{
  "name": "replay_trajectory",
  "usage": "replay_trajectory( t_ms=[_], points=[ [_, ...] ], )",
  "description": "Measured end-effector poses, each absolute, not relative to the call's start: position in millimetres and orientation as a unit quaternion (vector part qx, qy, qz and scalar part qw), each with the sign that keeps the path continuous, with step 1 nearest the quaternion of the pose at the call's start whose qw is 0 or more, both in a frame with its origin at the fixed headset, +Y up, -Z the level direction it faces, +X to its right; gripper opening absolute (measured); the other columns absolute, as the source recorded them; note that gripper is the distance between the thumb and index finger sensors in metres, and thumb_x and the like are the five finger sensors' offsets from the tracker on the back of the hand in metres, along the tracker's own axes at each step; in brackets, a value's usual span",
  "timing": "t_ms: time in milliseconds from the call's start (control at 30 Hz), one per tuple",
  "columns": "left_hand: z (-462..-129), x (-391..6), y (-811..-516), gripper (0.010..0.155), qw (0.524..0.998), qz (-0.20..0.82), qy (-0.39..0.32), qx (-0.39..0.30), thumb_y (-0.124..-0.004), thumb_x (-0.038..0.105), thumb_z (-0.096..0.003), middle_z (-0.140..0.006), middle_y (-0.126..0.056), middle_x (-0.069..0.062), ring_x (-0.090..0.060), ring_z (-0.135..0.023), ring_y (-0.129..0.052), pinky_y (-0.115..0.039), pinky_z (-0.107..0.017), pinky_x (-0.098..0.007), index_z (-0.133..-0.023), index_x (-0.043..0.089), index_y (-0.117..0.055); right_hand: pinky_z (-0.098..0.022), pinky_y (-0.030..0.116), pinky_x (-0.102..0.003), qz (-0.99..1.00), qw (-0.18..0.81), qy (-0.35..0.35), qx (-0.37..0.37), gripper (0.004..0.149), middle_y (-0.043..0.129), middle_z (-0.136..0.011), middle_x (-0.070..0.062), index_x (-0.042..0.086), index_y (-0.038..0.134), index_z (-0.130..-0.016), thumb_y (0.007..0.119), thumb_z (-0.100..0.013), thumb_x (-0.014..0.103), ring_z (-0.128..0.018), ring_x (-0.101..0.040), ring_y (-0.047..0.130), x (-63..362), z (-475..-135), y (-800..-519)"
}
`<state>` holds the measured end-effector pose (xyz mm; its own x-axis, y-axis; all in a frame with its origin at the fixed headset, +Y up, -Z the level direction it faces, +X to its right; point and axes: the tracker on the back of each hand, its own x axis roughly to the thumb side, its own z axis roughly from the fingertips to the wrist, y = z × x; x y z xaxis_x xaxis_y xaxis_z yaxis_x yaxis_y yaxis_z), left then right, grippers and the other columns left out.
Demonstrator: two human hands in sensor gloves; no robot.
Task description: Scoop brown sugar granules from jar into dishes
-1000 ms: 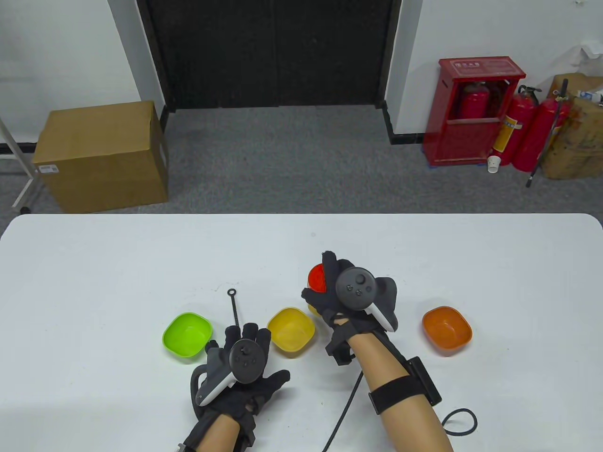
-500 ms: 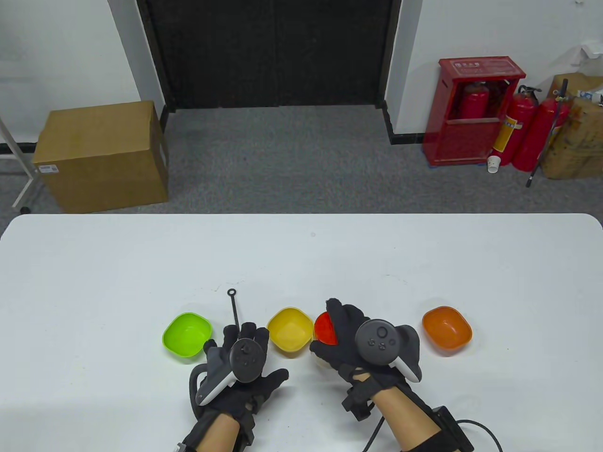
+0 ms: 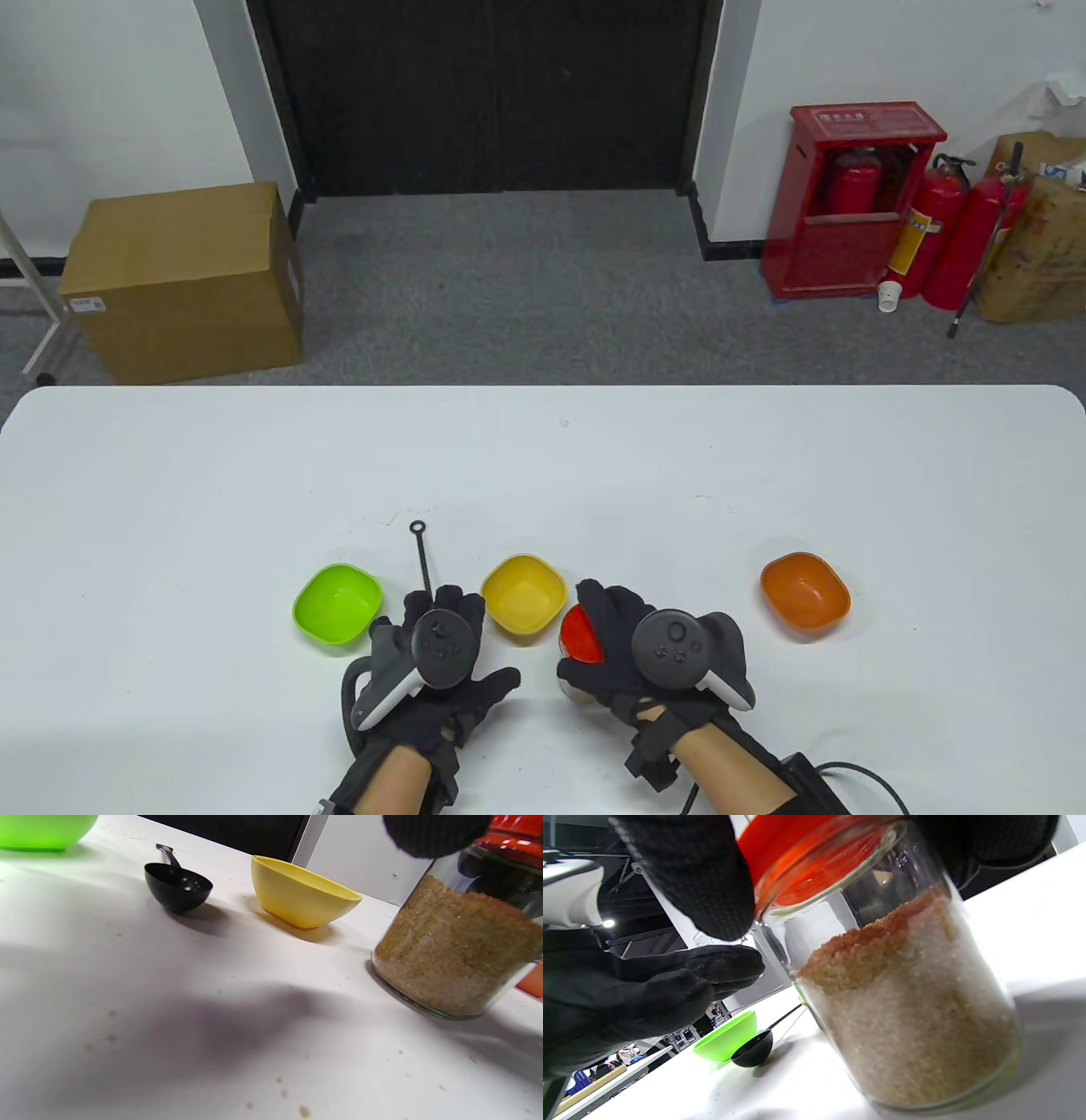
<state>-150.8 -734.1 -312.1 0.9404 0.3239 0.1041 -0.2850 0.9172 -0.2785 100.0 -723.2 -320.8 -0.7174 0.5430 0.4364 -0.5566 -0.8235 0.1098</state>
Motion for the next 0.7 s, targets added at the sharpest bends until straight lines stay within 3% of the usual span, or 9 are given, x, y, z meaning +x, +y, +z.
replay_trajectory(
  t_ms=[267, 533, 700],
  points=[
    [-311.2, -141.0, -734.5, 0.095, 0.969, 0.173, -0.103, -0.143, -0.073, 0.068, -0.0468, -0.127, -0.025, -0.011, -0.044, -0.12, -0.022, -0.021, -0.074, -0.076, -0.118, 0.023, -0.028, -0.05, 0.066, -0.075, 0.921, 0.305, -0.008, 0.241, 0.087, 0.058, -0.102, -0.041, 0.002, 0.052, -0.109, 0.094, -0.046, 0.045, -0.077, -0.061, 0.073, 101.7, -322.5, -724.5],
    [-308.1, -124.0, -735.0, 0.093, 0.943, 0.256, -0.143, -0.159, -0.08, 0.063, -0.0473, -0.124, -0.043, -0.013, -0.044, -0.116, -0.05, -0.043, -0.075, -0.073, -0.116, 0.02, -0.035, -0.054, 0.059, -0.079, 0.913, 0.321, 0.065, 0.242, 0.087, 0.046, -0.109, -0.04, 0.003, 0.045, -0.112, 0.089, -0.05, 0.045, -0.086, -0.064, 0.063, 102.9, -325.8, -720.4],
    [-307.6, -110.9, -741.6, 0.094, 0.915, 0.325, -0.145, -0.188, -0.084, 0.058, -0.0486, -0.122, -0.048, -0.014, -0.042, -0.111, -0.063, -0.053, -0.075, -0.067, -0.115, 0.016, -0.033, -0.051, 0.062, -0.077, 0.919, 0.313, 0.034, 0.236, 0.083, 0.051, -0.108, -0.039, -0.002, 0.054, -0.109, 0.088, -0.05, 0.046, -0.082, -0.061, 0.066, 107.3, -325.8, -707.0]
  ],
)
